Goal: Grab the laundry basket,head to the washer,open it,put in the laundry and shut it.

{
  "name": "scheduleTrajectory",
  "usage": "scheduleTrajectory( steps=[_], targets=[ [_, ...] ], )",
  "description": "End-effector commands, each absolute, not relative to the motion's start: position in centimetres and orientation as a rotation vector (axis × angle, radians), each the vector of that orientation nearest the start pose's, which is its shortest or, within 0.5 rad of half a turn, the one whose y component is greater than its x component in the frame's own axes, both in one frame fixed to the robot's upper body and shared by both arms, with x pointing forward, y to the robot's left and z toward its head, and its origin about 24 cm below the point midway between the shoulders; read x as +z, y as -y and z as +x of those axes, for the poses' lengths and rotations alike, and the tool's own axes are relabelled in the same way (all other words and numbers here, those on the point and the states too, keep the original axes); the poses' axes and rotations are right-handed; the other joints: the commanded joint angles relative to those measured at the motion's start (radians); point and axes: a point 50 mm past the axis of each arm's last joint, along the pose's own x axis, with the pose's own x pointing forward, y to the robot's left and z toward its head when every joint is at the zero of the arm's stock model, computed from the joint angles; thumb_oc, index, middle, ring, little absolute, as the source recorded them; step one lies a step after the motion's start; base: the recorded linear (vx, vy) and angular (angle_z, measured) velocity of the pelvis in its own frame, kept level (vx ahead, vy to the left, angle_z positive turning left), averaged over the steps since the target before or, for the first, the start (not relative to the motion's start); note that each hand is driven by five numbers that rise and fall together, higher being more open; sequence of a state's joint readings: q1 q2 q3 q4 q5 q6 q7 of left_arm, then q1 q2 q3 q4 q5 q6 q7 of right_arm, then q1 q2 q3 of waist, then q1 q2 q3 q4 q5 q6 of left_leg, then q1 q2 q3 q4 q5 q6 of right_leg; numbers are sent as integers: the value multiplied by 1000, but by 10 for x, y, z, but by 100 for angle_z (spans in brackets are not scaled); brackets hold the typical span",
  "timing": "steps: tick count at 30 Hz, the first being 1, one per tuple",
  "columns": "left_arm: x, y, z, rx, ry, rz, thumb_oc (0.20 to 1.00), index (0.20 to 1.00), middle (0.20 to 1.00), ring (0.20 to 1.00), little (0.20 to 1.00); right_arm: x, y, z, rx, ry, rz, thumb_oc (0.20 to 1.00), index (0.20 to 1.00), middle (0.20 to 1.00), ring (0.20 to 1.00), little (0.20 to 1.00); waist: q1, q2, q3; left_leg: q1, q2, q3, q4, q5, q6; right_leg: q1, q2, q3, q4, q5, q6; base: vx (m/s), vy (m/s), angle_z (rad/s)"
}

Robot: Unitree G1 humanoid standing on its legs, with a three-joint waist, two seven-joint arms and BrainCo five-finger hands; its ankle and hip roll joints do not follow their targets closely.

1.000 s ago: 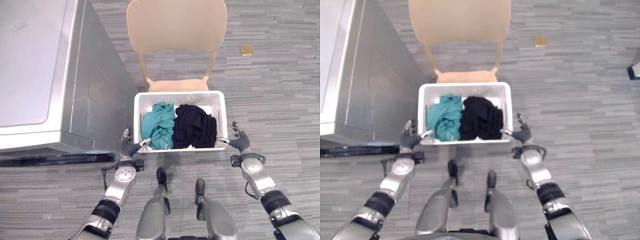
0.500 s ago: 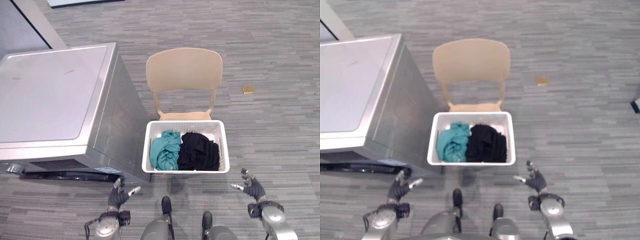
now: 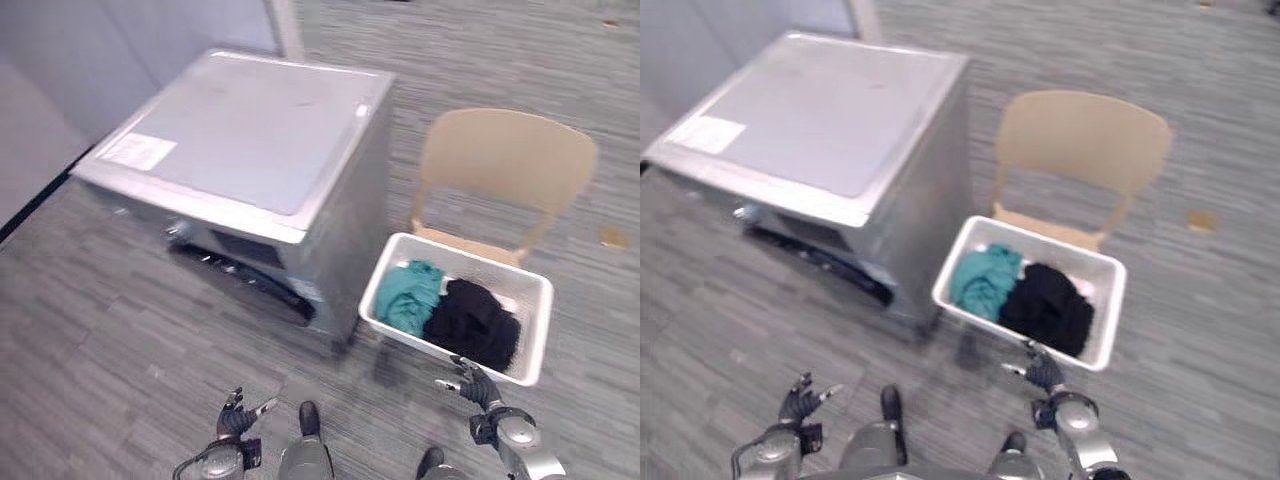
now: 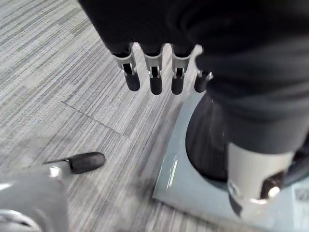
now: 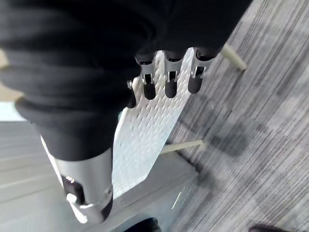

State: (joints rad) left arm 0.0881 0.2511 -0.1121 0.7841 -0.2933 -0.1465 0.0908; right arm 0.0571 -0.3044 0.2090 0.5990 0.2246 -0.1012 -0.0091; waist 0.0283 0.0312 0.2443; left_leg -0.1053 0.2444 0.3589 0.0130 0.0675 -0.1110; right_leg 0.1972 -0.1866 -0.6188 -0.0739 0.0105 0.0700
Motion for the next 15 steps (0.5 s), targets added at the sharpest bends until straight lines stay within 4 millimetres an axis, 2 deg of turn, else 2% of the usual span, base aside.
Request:
scheduleTrajectory(
  steps=[1, 3, 4, 5, 6, 7, 8, 9, 10, 11, 13, 14, 15],
  targets=[
    [-107, -242, 157, 246, -672, 98, 1000, 1000, 1000, 1000, 1000, -79, 198, 201, 39, -527, -104, 1000, 1000, 1000, 1000, 1000, 12, -4, -43, 40, -19, -59, -31, -11, -21, -96, -78, 74, 58, -86, 58, 194, 486, 130],
    [-108, -243, 156, 230, -683, 118, 1000, 1000, 1000, 1000, 1000, -80, 193, 203, 57, -532, -111, 1000, 1000, 1000, 1000, 1000, 21, -19, -49, 25, -62, -88, 4, -53, 7, -86, -114, 84, 79, -78, 69, 143, 318, 91],
    [-108, -243, 156, 230, -683, 119, 1000, 1000, 1000, 1000, 1000, -80, 192, 203, 57, -532, -111, 1000, 1000, 1000, 1000, 1000, 20, -21, -49, 24, -64, -88, 7, -56, 9, -86, -117, 84, 80, -78, 71, 148, 348, 48],
    [-110, -248, 154, 221, -710, 160, 1000, 1000, 1000, 1000, 1000, -78, 186, 209, 71, -522, -115, 1000, 1000, 1000, 1000, 1000, 35, -38, -44, 15, -110, -116, 43, -100, 39, -89, -155, 95, 139, -77, 75, 132, 297, 33],
    [-109, -250, 156, 222, -708, 172, 1000, 1000, 1000, 1000, 1000, -76, 182, 213, 86, -514, -116, 1000, 1000, 1000, 1000, 1000, 37, -39, -40, 15, -127, -134, 48, -112, 54, -108, -161, 126, 182, -71, 69, 131, 295, 39],
    [-109, -251, 156, 223, -708, 172, 1000, 1000, 1000, 1000, 1000, -76, 182, 213, 86, -513, -116, 1000, 1000, 1000, 1000, 1000, 38, -40, -40, 14, -128, -133, 50, -113, 55, -112, -164, 128, 187, -73, 70, 75, 139, 43],
    [-107, -252, 159, 222, -699, 185, 1000, 1000, 1000, 1000, 1000, -73, 178, 217, 94, -494, -117, 1000, 1000, 1000, 1000, 1000, 35, -41, -34, 17, -142, -147, 48, -119, 65, -136, -147, 189, 219, -81, 61, 52, 221, 50],
    [-103, -253, 166, 225, -670, 190, 1000, 1000, 1000, 1000, 1000, -62, 171, 231, 114, -434, -128, 1000, 1000, 1000, 1000, 1000, 28, -30, -24, 27, -168, -170, 29, -107, 93, -218, -62, 324, 260, -104, 41, 91, 250, 51],
    [-102, -252, 167, 219, -665, 191, 1000, 1000, 1000, 1000, 1000, -59, 169, 235, 120, -418, -135, 1000, 1000, 1000, 1000, 1000, 27, -26, -22, 37, -178, -181, 24, -107, 99, -233, -32, 357, 257, -117, 43, 55, 183, 53],
    [-102, -252, 167, 219, -665, 191, 1000, 1000, 1000, 1000, 1000, -59, 169, 235, 120, -418, -136, 1000, 1000, 1000, 1000, 1000, 28, -26, -21, 38, -178, -181, 24, -107, 98, -232, -32, 357, 258, -117, 43, 77, 64, 57],
    [-101, -254, 168, 220, -657, 206, 1000, 1000, 1000, 1000, 1000, -46, 169, 249, 105, -351, -163, 1000, 1000, 1000, 1000, 1000, 27, -25, -8, 58, -209, -231, 24, -113, 107, -229, 18, 392, 198, -136, 43, 90, 34, 60],
    [-100, -254, 168, 220, -657, 206, 1000, 1000, 1000, 1000, 1000, -46, 169, 249, 105, -351, -163, 1000, 1000, 1000, 1000, 1000, 27, -25, -10, 55, -209, -232, 24, -111, 107, -231, 18, 391, 195, -134, 43, 90, 7, 71],
    [-101, -252, 167, 209, -655, 207, 1000, 1000, 1000, 1000, 1000, -38, 166, 255, 111, -309, -184, 1000, 1000, 1000, 1000, 1000, 30, -29, -11, 61, -222, -253, 28, -116, 113, -227, 26, 411, 189, -132, 36, 59, -7, 86]
  ],
)
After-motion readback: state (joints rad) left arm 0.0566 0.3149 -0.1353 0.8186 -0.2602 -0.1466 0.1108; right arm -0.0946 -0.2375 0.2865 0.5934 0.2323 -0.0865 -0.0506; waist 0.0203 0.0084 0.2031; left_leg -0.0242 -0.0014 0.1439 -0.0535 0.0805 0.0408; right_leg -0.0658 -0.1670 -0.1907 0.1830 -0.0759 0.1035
